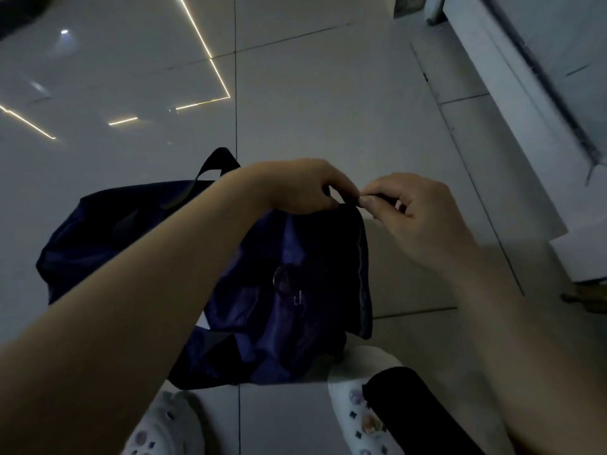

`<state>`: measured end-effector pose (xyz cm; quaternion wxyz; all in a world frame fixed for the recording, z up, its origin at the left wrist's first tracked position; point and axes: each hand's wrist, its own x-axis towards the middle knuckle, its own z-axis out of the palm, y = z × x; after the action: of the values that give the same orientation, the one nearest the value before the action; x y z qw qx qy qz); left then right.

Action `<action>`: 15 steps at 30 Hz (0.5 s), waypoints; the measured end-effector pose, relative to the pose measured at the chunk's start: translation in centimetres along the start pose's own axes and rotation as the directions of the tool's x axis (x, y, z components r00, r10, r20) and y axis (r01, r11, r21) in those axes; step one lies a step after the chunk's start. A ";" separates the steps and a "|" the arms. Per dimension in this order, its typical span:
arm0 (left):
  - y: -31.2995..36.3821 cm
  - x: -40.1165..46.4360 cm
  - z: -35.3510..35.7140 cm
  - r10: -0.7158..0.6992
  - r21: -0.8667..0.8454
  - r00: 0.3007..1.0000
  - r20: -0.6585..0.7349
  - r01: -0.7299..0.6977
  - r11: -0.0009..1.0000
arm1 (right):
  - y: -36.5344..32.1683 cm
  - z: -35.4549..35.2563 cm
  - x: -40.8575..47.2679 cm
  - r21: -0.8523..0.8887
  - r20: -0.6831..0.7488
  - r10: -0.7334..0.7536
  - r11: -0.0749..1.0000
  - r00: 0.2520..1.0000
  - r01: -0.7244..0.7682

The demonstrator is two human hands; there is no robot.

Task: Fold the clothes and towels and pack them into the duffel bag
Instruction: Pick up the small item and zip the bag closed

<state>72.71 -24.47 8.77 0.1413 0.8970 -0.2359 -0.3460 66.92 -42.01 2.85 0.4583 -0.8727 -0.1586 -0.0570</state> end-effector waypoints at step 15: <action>-2.8 0.5 0.5 0.116 0.106 0.944 -0.307 -0.088 0.991 | 0.4 0.2 -2.4 -0.045 -0.009 -0.135 0.990 0.991 0.135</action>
<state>73.59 -22.41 6.96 0.1537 0.9326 -0.2721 -0.1807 64.77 -42.61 1.88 0.4350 -0.8694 -0.2132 -0.0968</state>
